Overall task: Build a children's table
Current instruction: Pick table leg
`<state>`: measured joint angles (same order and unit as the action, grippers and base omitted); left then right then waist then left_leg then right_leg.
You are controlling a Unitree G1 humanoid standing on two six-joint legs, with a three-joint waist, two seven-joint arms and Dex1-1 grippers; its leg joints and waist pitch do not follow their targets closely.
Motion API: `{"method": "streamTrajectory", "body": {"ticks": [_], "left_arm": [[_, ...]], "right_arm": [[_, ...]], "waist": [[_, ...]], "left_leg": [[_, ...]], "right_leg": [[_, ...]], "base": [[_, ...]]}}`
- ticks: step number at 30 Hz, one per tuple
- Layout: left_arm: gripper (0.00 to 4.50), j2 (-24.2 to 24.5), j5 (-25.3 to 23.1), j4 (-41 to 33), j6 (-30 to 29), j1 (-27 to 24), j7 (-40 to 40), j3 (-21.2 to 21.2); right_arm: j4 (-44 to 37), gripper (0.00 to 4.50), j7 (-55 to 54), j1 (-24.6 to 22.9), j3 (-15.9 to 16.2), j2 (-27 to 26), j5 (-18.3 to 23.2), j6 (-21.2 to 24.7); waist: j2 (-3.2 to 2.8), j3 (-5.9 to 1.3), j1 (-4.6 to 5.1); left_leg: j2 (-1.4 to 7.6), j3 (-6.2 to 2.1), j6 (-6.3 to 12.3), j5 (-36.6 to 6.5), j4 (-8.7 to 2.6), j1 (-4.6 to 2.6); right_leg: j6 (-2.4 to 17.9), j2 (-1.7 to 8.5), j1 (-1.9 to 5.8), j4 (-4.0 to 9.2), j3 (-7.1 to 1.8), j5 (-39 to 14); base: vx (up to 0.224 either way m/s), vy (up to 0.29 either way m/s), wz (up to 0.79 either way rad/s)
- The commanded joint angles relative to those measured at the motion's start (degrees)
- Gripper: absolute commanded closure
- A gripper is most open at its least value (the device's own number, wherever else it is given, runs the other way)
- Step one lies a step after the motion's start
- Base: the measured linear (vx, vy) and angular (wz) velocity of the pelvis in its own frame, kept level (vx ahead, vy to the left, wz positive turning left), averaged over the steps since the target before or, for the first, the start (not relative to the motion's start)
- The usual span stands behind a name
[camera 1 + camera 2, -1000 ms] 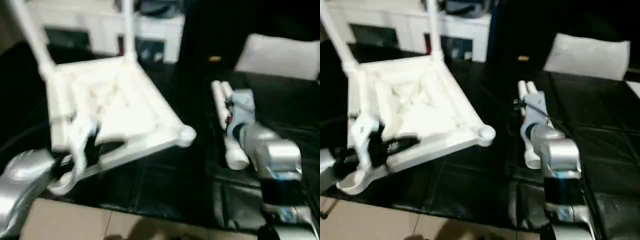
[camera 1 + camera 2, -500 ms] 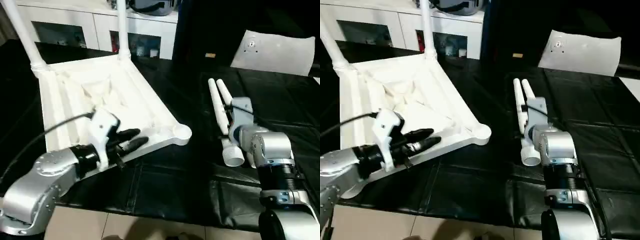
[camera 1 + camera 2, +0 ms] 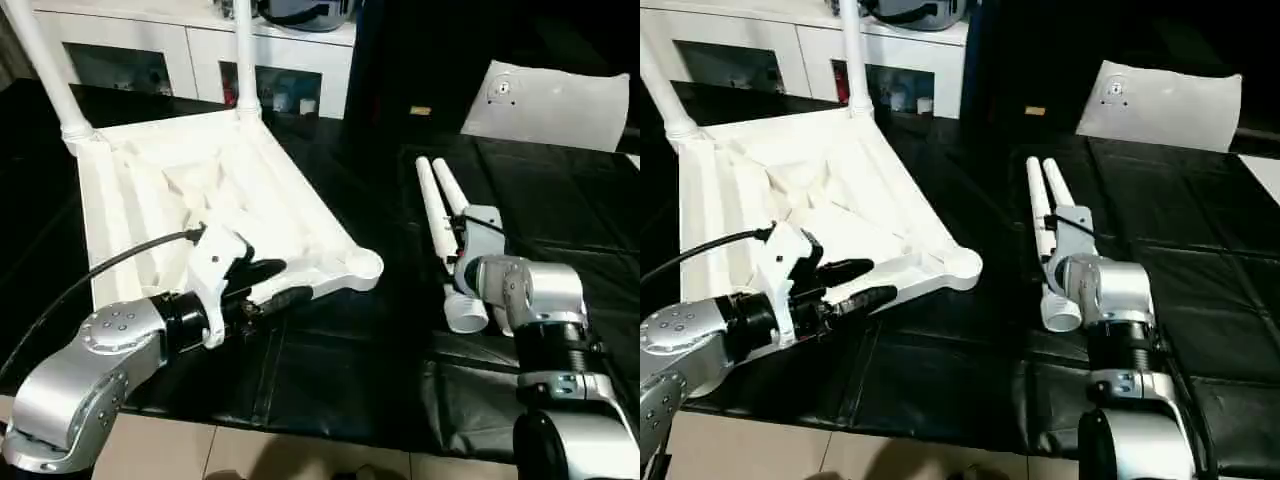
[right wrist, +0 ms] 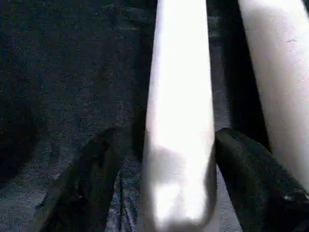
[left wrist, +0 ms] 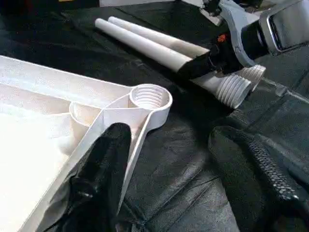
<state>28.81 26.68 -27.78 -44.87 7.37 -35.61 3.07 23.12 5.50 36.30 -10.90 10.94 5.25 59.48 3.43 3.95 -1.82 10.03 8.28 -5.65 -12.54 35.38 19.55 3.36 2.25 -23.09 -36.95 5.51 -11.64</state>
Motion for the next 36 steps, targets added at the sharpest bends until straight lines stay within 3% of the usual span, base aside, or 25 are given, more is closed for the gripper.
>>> {"method": "streamTrajectory", "body": {"ticks": [1, 9, 14, 18, 21, 23, 27, 30, 31, 33, 34, 36], "left_arm": [[1.25, 0.45, -0.33, -0.33, -0.03, 0.43, -0.16, 0.77], [0.44, 1.24, -3.26, -0.79, 0.87, -0.39, 1.25, 2.98], [0.18, -1.75, -9.07, 0.44, 1.26, -0.14, 9.88, 3.54], [0.00, -2.14, -8.80, 1.83, 0.01, 1.48, 10.29, 3.17], [0.00, -3.53, -6.75, 2.88, 0.63, 3.06, 9.56, 1.69], [0.00, -4.33, -5.45, 2.77, -1.10, 3.70, 10.01, 0.79], [0.00, -5.82, -5.72, 3.32, -0.25, 4.60, 10.59, 0.46], [0.00, -7.56, -7.41, 5.70, 0.18, 7.47, 13.17, 0.95], [0.00, -8.75, -5.82, 7.22, -1.04, 9.15, 12.55, 0.70], [0.00, -12.29, -2.25, 10.64, -0.41, 13.12, 10.98, -0.24], [0.00, -12.32, -2.22, 10.67, -0.40, 13.16, 10.97, -0.26], [0.00, -14.93, -1.11, 13.43, -0.24, 16.41, 11.90, -1.42]], "right_arm": [[0.49, 1.58, -0.01, 1.03, -0.86, 0.59, 0.72, 0.84], [1.90, 2.29, -0.07, 0.90, -1.37, 0.51, 1.10, 1.20], [3.27, 2.53, 0.18, 0.60, -3.36, 0.13, 2.60, -0.68], [2.17, 2.63, 0.84, -0.69, -4.24, -0.05, 3.36, -5.19], [-1.16, 2.64, -0.20, -1.58, -8.31, -0.87, 5.73, -8.04], [-3.73, 2.65, 1.24, -2.53, -8.69, -1.20, 6.62, -12.85], [-6.16, 2.65, 1.38, -3.58, -6.95, -0.64, 5.20, -15.81], [-10.54, 2.65, 6.27, -3.93, -7.96, -1.82, 9.77, -16.57], [-12.11, 2.65, 10.17, -4.80, -7.41, -2.10, 11.53, -19.09], [-16.14, 2.65, 18.17, -6.68, -8.61, -4.27, 19.01, -20.82], [-16.18, 2.65, 18.23, -6.69, -8.63, -4.30, 19.10, -20.81], [-19.25, 2.65, 22.52, -7.69, -9.03, -5.23, 24.28, -18.41]], "waist": [[-0.43, -3.69, -0.01], [-0.54, -3.71, -0.04], [-0.46, -3.72, 0.12], [-0.38, -3.74, -0.10], [-0.48, -3.88, -0.22], [-0.57, -3.98, -0.26], [-0.58, -4.05, -0.18], [-0.75, -4.03, -0.14], [-0.73, -4.05, -0.16], [-0.64, -4.05, -0.57], [-0.57, -4.07, -0.56], [-0.76, -4.39, -0.52]], "left_leg": [[1.90, 0.02, 0.70, -4.78, -3.71, 0.73], [1.98, -0.01, 0.53, -4.77, -3.71, 0.74], [1.94, 0.04, 0.40, -5.41, -3.62, 0.80], [1.74, 0.04, 0.88, -6.02, -3.55, 0.68], [1.68, 0.06, 1.07, -5.37, -3.49, 0.71], [1.81, -0.02, 1.25, -4.69, -3.56, 0.83], [1.94, -0.11, 1.82, -3.48, -3.61, 1.01], [1.79, -0.13, 2.26, -4.09, -3.55, 1.02], [1.75, -0.03, 2.49, -4.37, -3.53, 0.97], [1.71, 0.04, 3.77, -4.65, -3.49, 0.96], [1.82, -0.04, 4.04, -4.55, -3.55, 0.96], [2.47, -0.54, 4.26, -2.86, -3.69, 0.97]], "right_leg": [[0.90, 4.68, 3.49, 6.12, -3.91, -19.01], [0.76, 4.73, 3.51, 6.09, -3.92, -18.71], [0.64, 4.62, 3.59, 6.26, -3.82, -19.34], [-0.25, 4.76, 3.39, 6.66, -3.66, -21.43], [-0.51, 4.72, 3.41, 6.60, -3.68, -20.82], [0.04, 4.70, 3.54, 6.45, -3.66, -18.56], [1.58, 4.65, 3.71, 5.99, -3.71, -15.36], [1.45, 4.61, 3.90, 6.10, -3.71, -15.64], [1.21, 4.56, 3.84, 6.27, -3.70, -16.00], [0.39, 4.88, 3.90, 6.81, -3.67, -17.81], [0.61, 4.89, 3.89, 6.78, -3.67, -17.60], [2.52, 5.02, 3.99, 6.18, -3.55, -14.12]], "base": [[0.000, 0.000, 0.00], [0.000, 0.000, 0.00], [0.000, 0.000, 0.00], [0.000, 0.000, 0.00], [0.000, 0.000, 0.00], [0.000, 0.000, 0.00], [0.000, 0.000, 0.00], [0.000, 0.000, 0.00], [0.000, 0.000, 0.00], [0.000, 0.000, 0.00], [0.000, 0.000, 0.00], [0.000, 0.000, 0.00]]}}
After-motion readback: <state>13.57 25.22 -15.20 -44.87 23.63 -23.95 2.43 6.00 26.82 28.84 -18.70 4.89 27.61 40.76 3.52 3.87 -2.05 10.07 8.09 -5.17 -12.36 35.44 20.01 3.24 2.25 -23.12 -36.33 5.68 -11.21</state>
